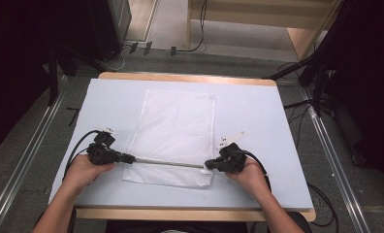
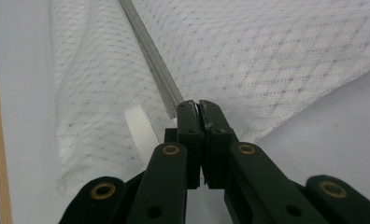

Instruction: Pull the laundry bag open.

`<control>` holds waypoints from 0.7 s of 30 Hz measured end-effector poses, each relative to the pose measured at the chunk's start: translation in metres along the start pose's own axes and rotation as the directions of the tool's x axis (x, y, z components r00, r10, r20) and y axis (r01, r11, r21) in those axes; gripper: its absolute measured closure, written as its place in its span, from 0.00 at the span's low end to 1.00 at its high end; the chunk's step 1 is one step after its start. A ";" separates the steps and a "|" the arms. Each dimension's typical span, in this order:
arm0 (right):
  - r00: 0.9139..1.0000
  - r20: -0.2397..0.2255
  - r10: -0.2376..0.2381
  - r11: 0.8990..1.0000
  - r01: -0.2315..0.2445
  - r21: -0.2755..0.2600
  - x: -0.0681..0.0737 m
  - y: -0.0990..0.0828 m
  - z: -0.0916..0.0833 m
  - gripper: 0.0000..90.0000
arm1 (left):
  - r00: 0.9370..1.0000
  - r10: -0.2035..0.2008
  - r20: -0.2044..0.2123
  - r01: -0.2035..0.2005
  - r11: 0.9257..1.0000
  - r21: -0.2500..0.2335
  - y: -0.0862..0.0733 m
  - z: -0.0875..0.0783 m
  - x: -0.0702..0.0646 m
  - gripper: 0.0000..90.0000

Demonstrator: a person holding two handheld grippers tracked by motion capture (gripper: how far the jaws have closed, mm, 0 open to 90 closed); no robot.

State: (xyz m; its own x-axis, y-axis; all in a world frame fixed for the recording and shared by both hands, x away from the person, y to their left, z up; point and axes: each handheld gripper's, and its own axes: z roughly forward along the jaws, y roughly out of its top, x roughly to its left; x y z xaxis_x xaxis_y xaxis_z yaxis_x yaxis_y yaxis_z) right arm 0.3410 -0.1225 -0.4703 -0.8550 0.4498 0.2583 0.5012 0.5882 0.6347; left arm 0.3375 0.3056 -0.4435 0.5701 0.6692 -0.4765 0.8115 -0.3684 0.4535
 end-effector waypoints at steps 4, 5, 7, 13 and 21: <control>1.000 0.001 -0.008 1.000 0.008 0.004 0.000 0.001 0.000 1.00 | 1.000 -0.023 -0.014 0.023 1.000 -0.015 -0.003 -0.005 0.004 0.98; 1.000 0.001 -0.007 1.000 0.007 0.004 0.000 0.001 0.000 1.00 | 1.000 -0.017 -0.018 0.017 1.000 -0.017 -0.003 -0.006 0.003 0.98; 1.000 0.001 -0.009 1.000 0.009 0.007 0.000 0.001 0.000 1.00 | 0.998 -0.009 -0.057 0.008 1.000 -0.015 -0.003 -0.009 0.000 0.98; 1.000 -0.002 -0.010 1.000 0.010 0.007 -0.001 0.001 0.000 1.00 | 0.998 -0.031 -0.057 0.030 0.999 -0.030 -0.016 -0.016 0.002 0.98; 1.000 -0.002 -0.004 1.000 0.004 0.008 -0.001 0.002 0.001 0.99 | 0.998 -0.022 -0.057 0.020 0.999 -0.037 -0.024 -0.019 -0.002 0.98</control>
State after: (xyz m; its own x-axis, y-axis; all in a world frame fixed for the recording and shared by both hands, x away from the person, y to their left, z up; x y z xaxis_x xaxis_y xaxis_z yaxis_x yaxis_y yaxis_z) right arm 0.3427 -0.1211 -0.4697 -0.8573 0.4458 0.2574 0.4987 0.5953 0.6300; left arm 0.3146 0.3253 -0.4398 0.5440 0.7127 -0.4429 0.8174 -0.3308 0.4716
